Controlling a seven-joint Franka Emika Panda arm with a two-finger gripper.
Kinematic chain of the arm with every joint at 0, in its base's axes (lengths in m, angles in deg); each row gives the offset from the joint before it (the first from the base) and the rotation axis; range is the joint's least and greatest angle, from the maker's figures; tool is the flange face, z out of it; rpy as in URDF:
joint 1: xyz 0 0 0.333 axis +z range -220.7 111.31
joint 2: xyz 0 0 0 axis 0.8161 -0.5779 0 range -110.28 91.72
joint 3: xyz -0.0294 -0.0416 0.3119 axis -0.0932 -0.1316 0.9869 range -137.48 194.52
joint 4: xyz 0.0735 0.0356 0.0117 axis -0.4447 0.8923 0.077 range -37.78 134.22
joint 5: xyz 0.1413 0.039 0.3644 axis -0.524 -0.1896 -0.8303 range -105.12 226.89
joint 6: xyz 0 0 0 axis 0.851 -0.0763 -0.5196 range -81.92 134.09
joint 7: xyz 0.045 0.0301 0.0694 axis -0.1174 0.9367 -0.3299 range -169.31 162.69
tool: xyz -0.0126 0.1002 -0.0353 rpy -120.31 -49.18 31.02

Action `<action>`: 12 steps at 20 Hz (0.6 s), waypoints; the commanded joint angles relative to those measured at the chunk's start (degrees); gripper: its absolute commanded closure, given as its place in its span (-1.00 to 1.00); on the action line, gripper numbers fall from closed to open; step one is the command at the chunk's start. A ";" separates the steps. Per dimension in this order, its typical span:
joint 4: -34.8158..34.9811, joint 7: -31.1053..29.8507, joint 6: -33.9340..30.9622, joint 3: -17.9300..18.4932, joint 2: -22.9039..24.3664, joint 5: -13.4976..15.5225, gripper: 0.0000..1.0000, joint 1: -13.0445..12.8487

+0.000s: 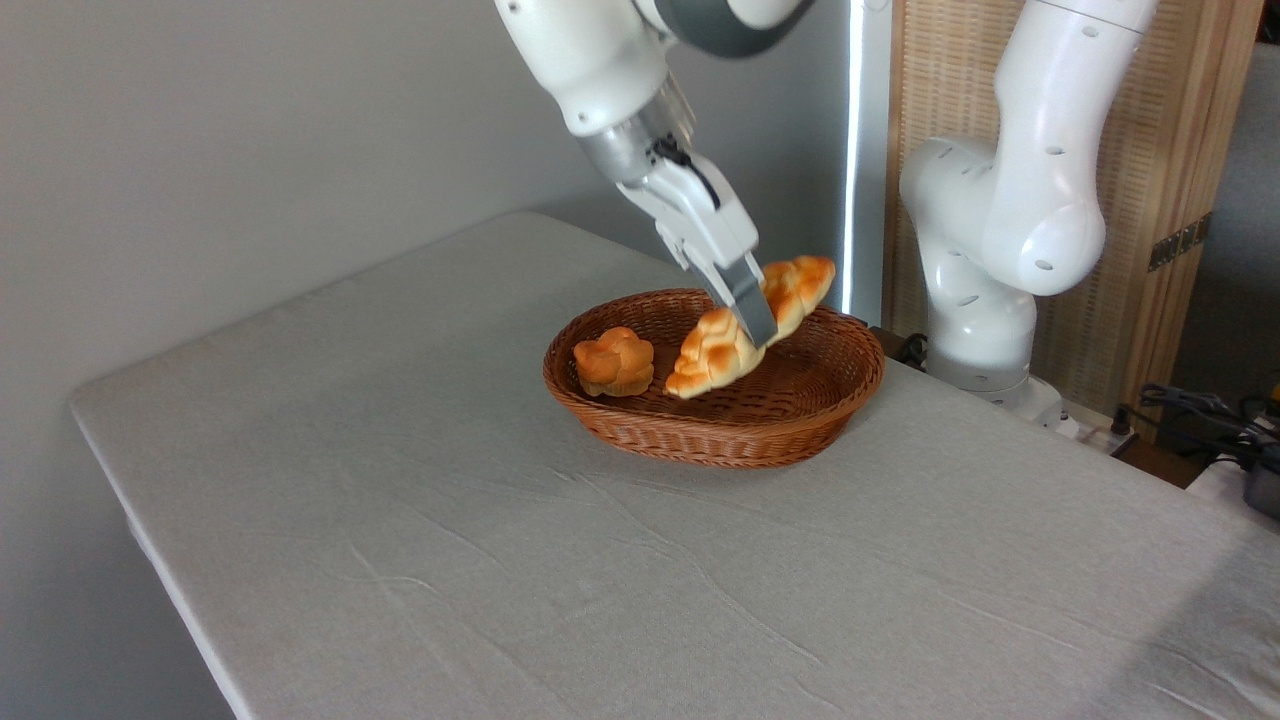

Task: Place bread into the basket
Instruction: 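Lower the loaf into the basket beside the round roll and release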

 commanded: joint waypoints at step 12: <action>-1.12 -4.43 3.92 6.69 2.44 9.09 -1.00 -3.05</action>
